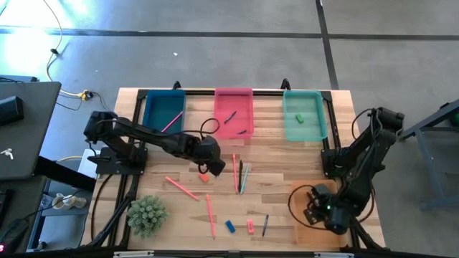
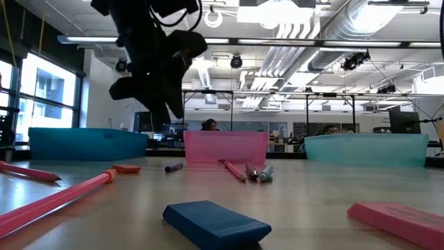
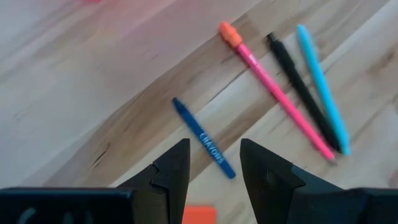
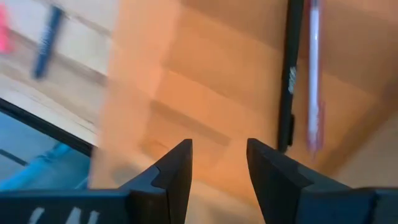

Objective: Sort crayons/erasers/pens/pencils in bins
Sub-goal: Put the blue crayon into the red bin

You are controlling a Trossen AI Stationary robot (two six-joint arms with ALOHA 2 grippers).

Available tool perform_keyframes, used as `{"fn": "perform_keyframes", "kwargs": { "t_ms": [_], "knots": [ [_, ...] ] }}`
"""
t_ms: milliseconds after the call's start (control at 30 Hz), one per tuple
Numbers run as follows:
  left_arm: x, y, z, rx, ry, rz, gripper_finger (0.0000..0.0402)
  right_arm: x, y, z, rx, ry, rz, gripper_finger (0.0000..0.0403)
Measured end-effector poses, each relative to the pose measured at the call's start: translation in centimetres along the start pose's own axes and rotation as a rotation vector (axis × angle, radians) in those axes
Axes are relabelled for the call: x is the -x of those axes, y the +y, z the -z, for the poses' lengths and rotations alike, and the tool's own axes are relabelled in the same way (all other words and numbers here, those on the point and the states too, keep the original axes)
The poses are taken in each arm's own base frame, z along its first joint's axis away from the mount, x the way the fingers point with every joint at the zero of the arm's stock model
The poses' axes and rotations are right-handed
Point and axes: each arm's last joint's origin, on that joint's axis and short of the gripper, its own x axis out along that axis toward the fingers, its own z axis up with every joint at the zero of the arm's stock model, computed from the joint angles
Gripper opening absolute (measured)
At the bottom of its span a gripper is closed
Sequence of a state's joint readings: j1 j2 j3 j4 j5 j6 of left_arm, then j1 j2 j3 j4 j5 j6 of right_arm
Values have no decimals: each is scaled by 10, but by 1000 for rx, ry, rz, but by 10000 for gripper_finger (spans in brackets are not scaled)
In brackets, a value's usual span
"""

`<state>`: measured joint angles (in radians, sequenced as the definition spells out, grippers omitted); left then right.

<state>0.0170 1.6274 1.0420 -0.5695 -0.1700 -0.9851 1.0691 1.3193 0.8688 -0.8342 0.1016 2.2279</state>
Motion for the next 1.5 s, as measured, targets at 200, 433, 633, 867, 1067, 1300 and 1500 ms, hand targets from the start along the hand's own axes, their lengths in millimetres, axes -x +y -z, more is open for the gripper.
{"fn": "perform_keyframes", "kwargs": {
  "t_ms": [200,433,633,867,1067,1300,1500],
  "knots": [
    [-15,1,4,1,38,-43,129,18,3,-23,-58,-144,-123,144],
    [-25,0,5,22,41,-55,129,26,3,-44,-28,-247,-115,144],
    [-29,-2,4,29,18,-47,129,26,3,-54,4,-284,-68,144],
    [-38,-3,5,44,12,-63,129,26,6,-61,43,-299,-47,144],
    [-44,0,7,37,12,-102,129,26,7,-64,59,-302,-38,144],
    [-55,-2,8,42,10,-98,129,26,6,-65,60,-306,-31,144],
    [-64,-1,12,34,32,-116,129,26,6,-65,61,-308,-26,144]
  ]
}}
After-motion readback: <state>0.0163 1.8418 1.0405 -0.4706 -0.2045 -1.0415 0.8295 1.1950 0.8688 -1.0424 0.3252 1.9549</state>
